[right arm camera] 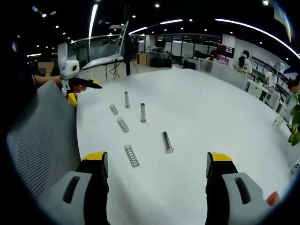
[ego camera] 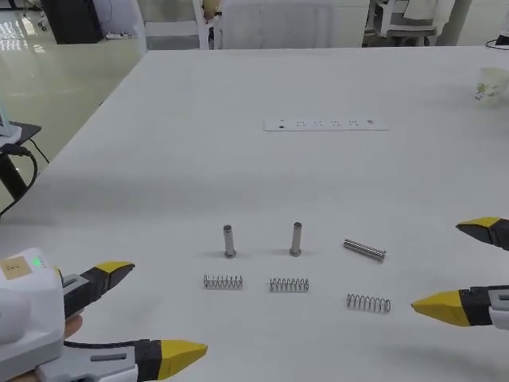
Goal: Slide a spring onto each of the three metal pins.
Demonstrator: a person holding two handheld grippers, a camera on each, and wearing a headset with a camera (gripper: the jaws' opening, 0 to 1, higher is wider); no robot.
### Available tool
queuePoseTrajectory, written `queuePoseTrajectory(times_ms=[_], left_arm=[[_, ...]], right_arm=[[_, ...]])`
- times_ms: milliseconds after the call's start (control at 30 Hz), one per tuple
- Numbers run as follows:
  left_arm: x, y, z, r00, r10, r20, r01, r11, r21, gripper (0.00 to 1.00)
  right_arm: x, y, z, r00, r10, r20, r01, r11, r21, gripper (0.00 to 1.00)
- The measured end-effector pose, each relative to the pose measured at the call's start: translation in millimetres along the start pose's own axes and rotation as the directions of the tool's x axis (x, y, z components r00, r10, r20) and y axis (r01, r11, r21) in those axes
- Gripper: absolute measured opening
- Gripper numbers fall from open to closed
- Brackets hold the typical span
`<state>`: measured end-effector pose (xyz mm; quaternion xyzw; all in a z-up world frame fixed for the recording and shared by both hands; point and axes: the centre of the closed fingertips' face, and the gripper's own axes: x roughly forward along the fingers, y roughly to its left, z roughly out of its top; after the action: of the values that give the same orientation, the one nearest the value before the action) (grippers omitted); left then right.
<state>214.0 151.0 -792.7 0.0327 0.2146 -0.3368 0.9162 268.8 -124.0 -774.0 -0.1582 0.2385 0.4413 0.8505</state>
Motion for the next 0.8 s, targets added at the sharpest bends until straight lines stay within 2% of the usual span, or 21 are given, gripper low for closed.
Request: queuePoseTrajectory(times_ms=[267,400,467,800], left_arm=[[-1.0,0.1,1.6,1.0000,0.005,0.007,-0.005,1.000,-0.002,0.92],[-1.2,-0.1,1.2,1.0000,0.006,0.006,-0.006,1.000,0.000,0.92],[-1.2,-0.2,1.0,1.0000,0.006,0.005,-0.006,1.000,0.000,0.91],[-1.8,0.3,-0.1,0.9999,0.010,0.002,-0.010,1.000,0.000,0.91]], right_arm=[[17.3,-8.7,20.0,0.9997,0.026,0.000,-0.026,0.999,-0.044,0.85],[25.4,-10.2,22.8,0.9991,0.038,-0.019,-0.039,0.998,-0.056,0.82],[31.6,-11.9,23.0,0.9978,0.044,-0.050,-0.048,0.995,-0.084,0.80],[55.6,-17.9,30.2,0.9923,0.070,-0.102,-0.083,0.988,-0.127,0.72]])
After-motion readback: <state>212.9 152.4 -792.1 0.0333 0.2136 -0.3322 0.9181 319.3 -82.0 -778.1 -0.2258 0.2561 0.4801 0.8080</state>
